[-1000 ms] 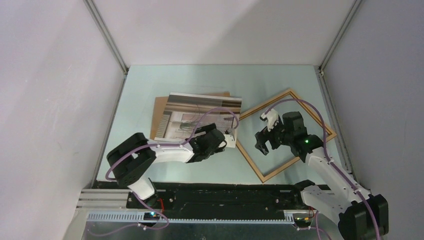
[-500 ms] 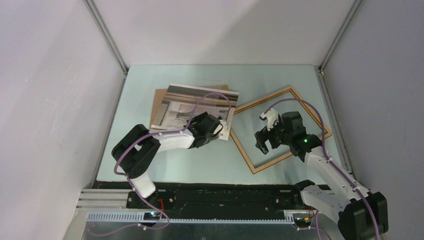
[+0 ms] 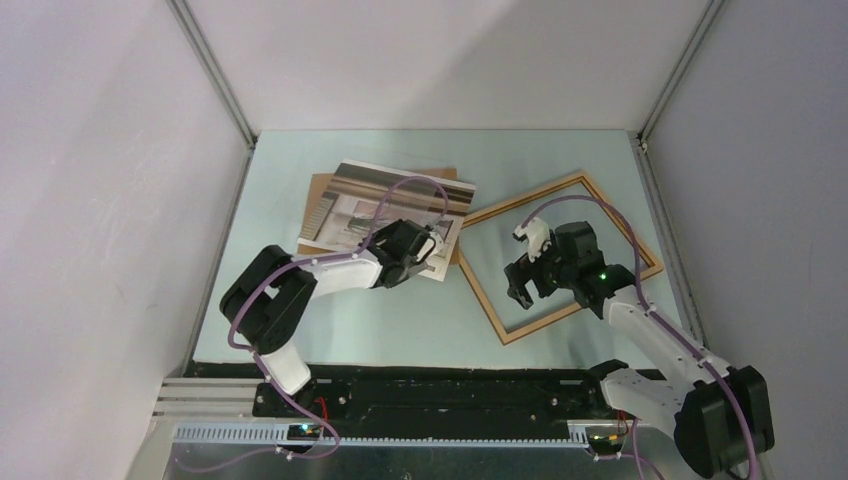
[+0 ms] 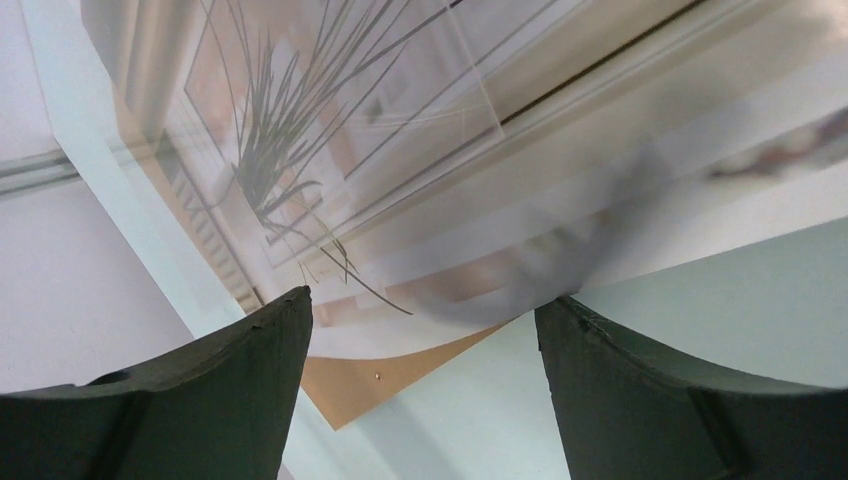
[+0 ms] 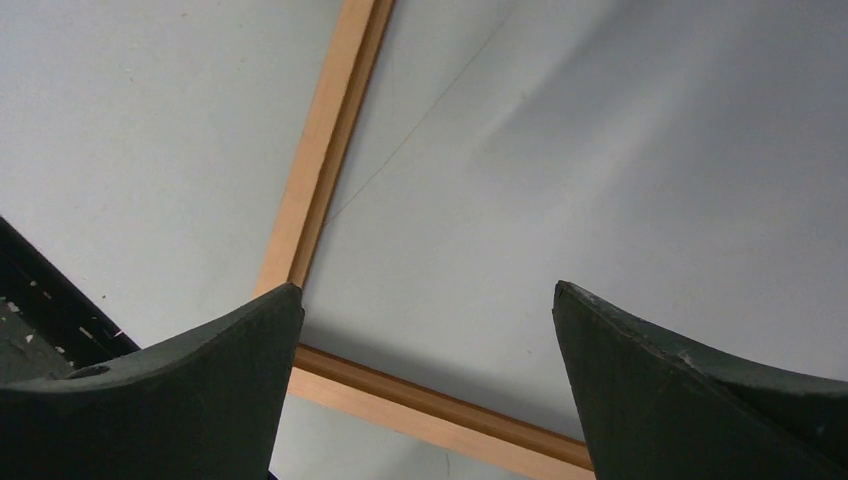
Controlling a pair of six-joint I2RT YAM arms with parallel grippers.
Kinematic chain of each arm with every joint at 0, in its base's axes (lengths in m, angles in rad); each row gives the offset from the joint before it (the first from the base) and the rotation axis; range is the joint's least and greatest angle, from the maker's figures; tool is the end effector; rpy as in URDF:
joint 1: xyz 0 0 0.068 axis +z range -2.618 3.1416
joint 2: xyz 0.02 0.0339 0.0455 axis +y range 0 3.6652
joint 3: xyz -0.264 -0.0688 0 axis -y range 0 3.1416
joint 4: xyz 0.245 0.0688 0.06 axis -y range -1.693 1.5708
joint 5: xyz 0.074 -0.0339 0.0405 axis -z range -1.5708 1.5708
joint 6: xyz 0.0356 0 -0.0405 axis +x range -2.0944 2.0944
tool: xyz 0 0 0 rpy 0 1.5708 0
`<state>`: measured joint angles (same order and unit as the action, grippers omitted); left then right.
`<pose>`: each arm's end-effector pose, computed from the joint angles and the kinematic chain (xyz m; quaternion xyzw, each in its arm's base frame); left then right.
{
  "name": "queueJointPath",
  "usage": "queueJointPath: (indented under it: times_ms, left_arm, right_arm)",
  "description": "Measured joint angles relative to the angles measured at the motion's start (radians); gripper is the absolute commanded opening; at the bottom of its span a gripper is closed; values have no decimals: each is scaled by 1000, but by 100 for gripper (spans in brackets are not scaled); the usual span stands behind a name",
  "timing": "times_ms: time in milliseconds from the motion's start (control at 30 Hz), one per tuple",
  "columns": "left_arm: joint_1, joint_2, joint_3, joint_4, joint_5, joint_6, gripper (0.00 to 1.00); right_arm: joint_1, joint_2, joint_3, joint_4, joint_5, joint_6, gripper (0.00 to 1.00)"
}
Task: Put the photo into the frame
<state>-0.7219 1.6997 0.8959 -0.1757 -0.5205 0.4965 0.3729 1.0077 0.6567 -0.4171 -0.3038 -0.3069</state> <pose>0.2561 -0.2019 0.1535 0.4675 0.8010 0.2129 0.3074 0.1893 0.0855 0.2338 -0.3591 0.8382 0.1520 0.3814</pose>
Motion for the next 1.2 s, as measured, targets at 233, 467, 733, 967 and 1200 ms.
queueJointPath:
  times_ms: [233, 467, 733, 967, 1200]
  left_arm:
    - [35, 0, 10, -22, 0, -3, 86]
    - [35, 0, 10, -30, 1, -14, 87]
    - [35, 0, 14, -43, 1, -30, 87]
    - [35, 0, 17, -54, 2, -44, 88]
    - [35, -9, 17, -61, 10, -45, 88]
  right_arm:
    - [97, 123, 12, 32, -16, 21, 97]
    - [211, 303, 54, 118, 11, 52, 94]
    - [280, 446, 124, 160, 91, 73, 88]
    - [327, 521, 177, 148, 168, 86, 60]
    - [322, 547, 192, 97, 186, 80, 34]
